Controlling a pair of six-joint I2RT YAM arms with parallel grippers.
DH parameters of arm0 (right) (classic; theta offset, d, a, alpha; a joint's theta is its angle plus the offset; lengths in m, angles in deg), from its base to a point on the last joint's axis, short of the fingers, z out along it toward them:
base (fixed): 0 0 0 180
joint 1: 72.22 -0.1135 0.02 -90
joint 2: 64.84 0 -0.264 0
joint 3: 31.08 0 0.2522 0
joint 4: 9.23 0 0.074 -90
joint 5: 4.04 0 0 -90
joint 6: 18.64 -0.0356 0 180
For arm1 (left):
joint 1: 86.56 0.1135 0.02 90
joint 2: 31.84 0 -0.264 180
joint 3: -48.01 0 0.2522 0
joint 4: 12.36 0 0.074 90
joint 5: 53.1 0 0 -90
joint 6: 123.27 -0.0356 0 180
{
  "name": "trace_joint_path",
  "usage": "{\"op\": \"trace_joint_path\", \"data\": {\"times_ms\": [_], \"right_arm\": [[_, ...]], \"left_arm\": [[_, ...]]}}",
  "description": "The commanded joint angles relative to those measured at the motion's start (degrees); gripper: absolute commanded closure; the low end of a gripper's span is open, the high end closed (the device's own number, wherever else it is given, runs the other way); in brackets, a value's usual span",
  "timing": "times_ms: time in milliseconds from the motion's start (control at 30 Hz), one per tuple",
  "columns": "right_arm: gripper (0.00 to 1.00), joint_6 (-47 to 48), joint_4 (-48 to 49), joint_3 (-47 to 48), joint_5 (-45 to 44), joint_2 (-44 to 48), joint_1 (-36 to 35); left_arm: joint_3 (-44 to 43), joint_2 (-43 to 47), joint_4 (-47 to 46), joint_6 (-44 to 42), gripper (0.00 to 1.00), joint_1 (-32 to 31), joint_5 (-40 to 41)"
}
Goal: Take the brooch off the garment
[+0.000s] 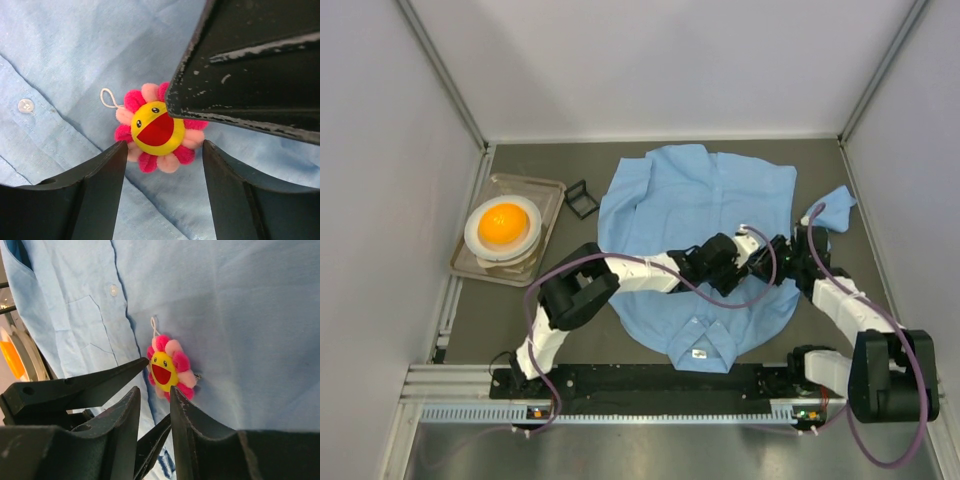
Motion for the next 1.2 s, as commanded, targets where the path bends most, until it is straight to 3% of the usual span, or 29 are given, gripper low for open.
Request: {"op": "trace_joint_path", "data": {"times_ms": [0,267,333,500,667,733,900,1067,1167], "right_arm": [[0.69,2.7,-2.8,1.7,-1.7,2.3,2.7],[0.68,4.8,-6.2,1.9,-2.0,4.3,3.4],[0.68,4.8,-6.6,1.6,-2.1,5.4,3.4],[0.68,5.3,-7.8,0.1,-4.5,7.0,3.5],[0.68,5.6,-7.9,-1.3,-4.6,7.1,3.5],[0.68,5.8,-8.0,-1.5,-5.0,7.2,3.5],[0.68,7.9,-8.4,-1.3,-5.8,7.5,3.5],[0.69,9.4,-8.4,-0.9,-5.6,7.3,3.4],[0.74,10.1,-8.4,-0.9,-6.4,6.7,2.8]], "left_arm": [[-0.7,-0.1,-4.1,-8.0,0.32,-2.6,4.2],[-1.7,-1.8,-4.0,-11.4,0.32,-3.6,4.4],[-3.1,-3.0,-3.3,-11.1,0.38,-3.6,8.7],[-4.9,-3.9,-2.1,-11.0,0.66,-3.6,12.4],[-6.2,-3.6,-1.3,-10.0,0.79,-3.6,11.7],[-6.4,-2.9,-0.6,-9.4,0.85,-3.6,10.5],[-7.4,-1.8,2.0,-7.1,0.88,-3.4,7.2],[-9.0,-1.7,9.0,-2.6,0.99,-1.8,0.0],[-9.3,-1.7,10.8,1.0,1.0,-0.1,-6.2]]}}
